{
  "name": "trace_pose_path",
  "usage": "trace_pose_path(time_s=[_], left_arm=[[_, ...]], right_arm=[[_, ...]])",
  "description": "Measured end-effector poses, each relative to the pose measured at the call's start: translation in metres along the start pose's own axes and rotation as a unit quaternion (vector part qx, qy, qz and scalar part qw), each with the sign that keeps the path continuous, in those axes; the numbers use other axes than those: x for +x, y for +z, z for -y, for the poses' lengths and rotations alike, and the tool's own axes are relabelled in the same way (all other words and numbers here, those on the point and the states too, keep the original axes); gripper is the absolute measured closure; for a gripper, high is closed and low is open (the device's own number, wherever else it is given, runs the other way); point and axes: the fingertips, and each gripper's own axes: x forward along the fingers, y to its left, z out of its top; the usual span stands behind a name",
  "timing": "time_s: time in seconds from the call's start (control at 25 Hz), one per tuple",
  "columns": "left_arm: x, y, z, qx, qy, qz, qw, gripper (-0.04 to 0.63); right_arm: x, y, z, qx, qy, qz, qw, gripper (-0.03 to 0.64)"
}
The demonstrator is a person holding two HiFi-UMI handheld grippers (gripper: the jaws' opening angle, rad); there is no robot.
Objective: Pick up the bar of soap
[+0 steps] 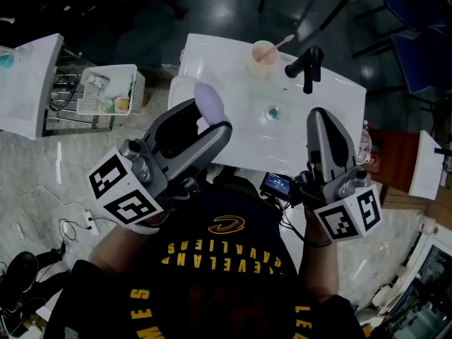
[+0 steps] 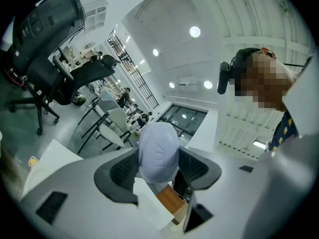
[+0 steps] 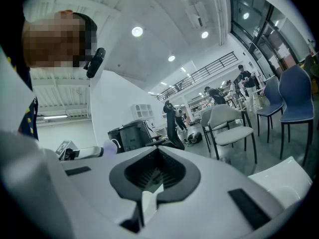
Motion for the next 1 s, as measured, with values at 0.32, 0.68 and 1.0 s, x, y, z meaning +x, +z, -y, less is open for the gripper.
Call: trace_pose_path(time_s=[0.32, 0.68, 1.0], left_arm=[[-0.0012, 0.0006, -0.001, 0.005, 0.004, -0.006, 1.0, 0.331], [-0.0003, 0.0006, -0.0029, 0.008, 0.01, -0.01, 0.9999, 0.331], [0.0008, 0.0004, -0.004, 0.01, 0.012, -0.013, 0.9998, 0.331]], right_arm=[[0.0018, -0.0015, -0.0021, 0.001, 0.002, -0.002, 1.0, 0.609], [0.0002, -0.0037, -0.0005, 0.003, -0.002, -0.005, 1.0, 0.609], [-0.0001, -0.003, 0.0007, 0.001, -0.005, -0.005, 1.0, 0.609]])
